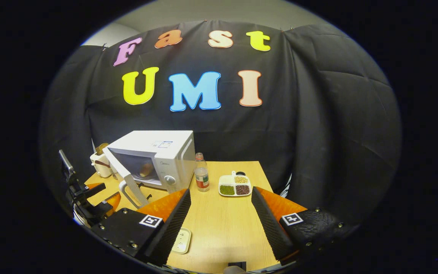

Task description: Open the microwave oven with the left hand, put the food in, and close the microwave oven.

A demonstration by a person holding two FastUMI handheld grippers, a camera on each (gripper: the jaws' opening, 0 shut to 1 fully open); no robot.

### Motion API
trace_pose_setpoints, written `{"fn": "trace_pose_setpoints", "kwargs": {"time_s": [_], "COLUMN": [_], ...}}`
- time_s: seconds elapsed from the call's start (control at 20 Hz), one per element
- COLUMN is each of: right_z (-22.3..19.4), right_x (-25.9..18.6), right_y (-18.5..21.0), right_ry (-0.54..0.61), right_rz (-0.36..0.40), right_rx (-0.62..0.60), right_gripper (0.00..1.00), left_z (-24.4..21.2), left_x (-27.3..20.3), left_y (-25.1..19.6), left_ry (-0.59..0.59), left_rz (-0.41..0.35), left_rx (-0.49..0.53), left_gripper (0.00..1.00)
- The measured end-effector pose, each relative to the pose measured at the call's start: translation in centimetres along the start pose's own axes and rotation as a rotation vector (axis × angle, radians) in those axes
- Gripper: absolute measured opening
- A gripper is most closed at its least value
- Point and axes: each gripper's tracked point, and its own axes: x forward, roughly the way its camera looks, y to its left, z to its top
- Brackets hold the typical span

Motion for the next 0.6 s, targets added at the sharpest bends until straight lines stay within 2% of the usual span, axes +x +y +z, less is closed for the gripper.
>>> {"fn": "trace_pose_setpoints", "kwargs": {"time_s": [0.15, 0.3, 0.35, 0.5, 0.6], "right_z": [-0.2, -0.1, 0.0, 0.2, 0.2], "right_x": [0.6, 1.3, 1.4, 2.0, 2.3], "right_y": [-0.7, -0.8, -0.8, -1.1, -1.3], "right_ry": [0.004, 0.012, 0.013, 0.019, 0.031], "right_rz": [-0.013, -0.016, -0.018, -0.024, -0.024], "right_rx": [-0.001, 0.003, 0.002, 0.001, 0.010], "right_gripper": [0.98, 0.98, 0.98, 0.98, 0.98], "left_z": [0.6, 0.9, 1.1, 1.6, 2.1], "left_x": [1.6, 3.2, 3.8, 5.6, 7.2], "left_y": [-0.7, -2.0, -2.4, -3.0, -3.3], "left_ry": [-0.006, -0.009, -0.009, -0.011, -0.014], "left_rz": [-0.016, -0.036, -0.039, -0.041, -0.040], "left_rx": [0.039, 0.040, 0.039, 0.019, 0.005], "left_gripper": [1.00, 0.98, 0.94, 1.00, 1.00]}}
